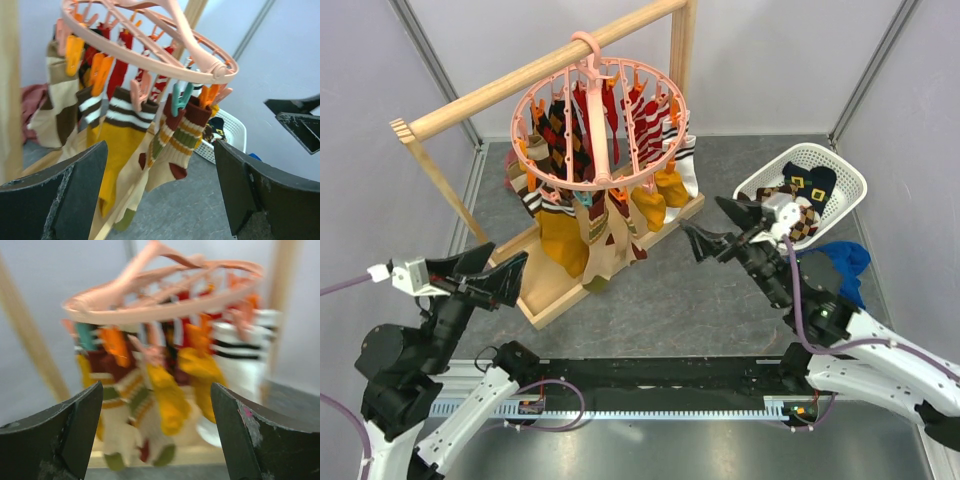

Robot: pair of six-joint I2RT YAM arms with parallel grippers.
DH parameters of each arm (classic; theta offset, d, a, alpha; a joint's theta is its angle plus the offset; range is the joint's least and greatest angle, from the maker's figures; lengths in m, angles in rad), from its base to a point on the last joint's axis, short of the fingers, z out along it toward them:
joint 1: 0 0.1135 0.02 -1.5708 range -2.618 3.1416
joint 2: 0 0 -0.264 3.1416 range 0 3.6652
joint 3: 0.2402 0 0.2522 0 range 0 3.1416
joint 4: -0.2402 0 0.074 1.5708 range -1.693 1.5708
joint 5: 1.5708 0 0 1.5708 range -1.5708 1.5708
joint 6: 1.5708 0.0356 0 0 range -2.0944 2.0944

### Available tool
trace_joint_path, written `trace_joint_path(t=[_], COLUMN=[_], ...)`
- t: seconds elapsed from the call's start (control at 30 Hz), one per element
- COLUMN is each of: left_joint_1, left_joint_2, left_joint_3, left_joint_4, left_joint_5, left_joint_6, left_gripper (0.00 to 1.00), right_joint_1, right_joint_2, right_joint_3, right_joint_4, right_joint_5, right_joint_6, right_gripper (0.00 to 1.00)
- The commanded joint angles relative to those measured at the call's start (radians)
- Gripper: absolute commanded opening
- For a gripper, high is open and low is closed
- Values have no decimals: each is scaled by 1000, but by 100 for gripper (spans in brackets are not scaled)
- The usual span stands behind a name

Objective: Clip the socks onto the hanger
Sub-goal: Reset both arms

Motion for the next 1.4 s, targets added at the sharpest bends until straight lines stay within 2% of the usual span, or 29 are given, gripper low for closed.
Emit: trace_joint_path(t=[0.0, 0.07, 0.2, 0.43, 0.57, 0.83, 1.0, 1.37], left_joint_1=[4, 4, 4, 4, 4, 4, 4, 4], left_joint_2=[-86, -114, -174, -309, -308, -312, -317, -320], left_joint_3=[-15, -17, -20, -58, -58, -75, -72, -71], left_joint_4=[-95, -121, -167, -197, -233, -232, -235, -238], left_joint_5=[-94, -107, -113, -145, -154, -170, -88, -55], left_joint_6=[18, 18, 27, 16, 9, 21, 87, 89], left_gripper=[95, 95, 98, 99, 99, 99, 99, 99], right_joint_1=[-2, -2, -2, -1, -2, -2, -2, -2], right_joint_2=[-180, -245, -423, -655, -736, -702, -695, -644], right_joint_3=[-73, -92, -136, -213, -256, -236, -236, -224], right_joint_4=[-274, -312, -417, -503, -499, -519, -519, -542], right_joint_5=[391, 509, 641, 697, 702, 671, 677, 668], right_joint_6=[-40, -40, -52, -87, -86, -87, -87, -93], right_gripper=[95, 96, 96, 96, 97, 98, 98, 98])
